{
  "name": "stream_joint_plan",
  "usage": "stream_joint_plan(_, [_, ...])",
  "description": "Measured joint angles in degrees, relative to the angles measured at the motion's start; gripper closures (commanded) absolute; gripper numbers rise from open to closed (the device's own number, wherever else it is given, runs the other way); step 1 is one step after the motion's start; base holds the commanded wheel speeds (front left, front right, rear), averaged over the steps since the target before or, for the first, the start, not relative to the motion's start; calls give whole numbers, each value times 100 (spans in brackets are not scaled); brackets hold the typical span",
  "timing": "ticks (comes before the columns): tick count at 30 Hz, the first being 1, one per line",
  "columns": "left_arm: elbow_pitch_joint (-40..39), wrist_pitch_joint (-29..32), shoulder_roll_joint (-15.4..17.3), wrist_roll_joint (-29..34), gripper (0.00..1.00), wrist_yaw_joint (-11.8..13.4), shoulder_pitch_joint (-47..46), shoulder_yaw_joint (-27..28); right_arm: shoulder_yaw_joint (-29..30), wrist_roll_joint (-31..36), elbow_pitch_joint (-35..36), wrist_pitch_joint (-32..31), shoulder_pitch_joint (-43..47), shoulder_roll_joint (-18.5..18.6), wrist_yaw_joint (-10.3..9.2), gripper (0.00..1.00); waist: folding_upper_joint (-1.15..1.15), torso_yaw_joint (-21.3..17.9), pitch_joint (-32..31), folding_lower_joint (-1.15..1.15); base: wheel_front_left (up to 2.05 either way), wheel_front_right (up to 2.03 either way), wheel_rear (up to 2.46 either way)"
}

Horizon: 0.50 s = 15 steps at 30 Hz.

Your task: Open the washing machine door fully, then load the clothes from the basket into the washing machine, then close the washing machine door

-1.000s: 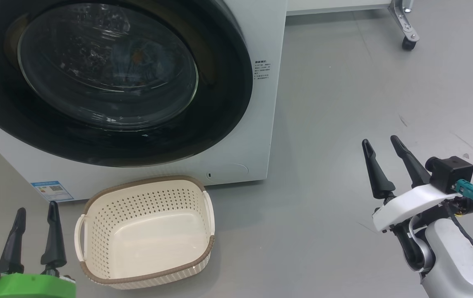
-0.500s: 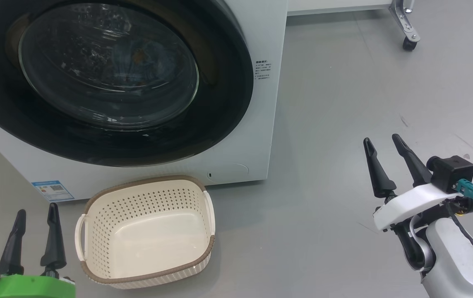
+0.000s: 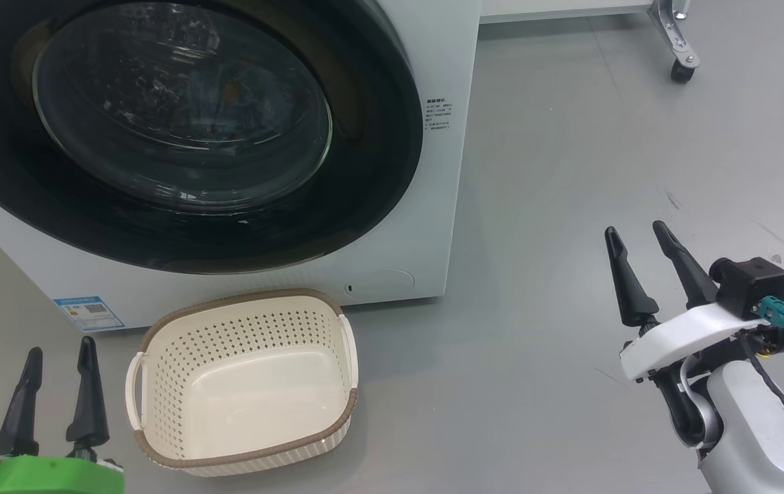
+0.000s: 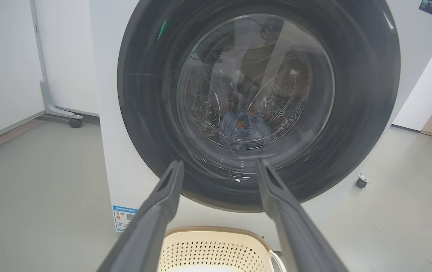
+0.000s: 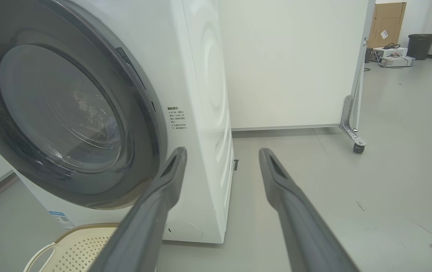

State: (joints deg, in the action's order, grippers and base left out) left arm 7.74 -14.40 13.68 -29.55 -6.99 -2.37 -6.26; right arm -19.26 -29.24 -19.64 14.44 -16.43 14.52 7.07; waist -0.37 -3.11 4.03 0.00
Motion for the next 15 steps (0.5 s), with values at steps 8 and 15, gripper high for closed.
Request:
stream_joint_plan(8, [194, 22, -204, -79, 100, 1, 54, -175, -46, 0, -197, -8, 186, -124, 0, 100, 0, 6, 2, 0, 0, 0, 0])
stream_joint_plan(15, [267, 37, -312, -234, 100, 1, 141, -202, -15, -152, -266, -33, 420, -224, 0, 100, 0, 14, -8, 0, 0, 0, 0])
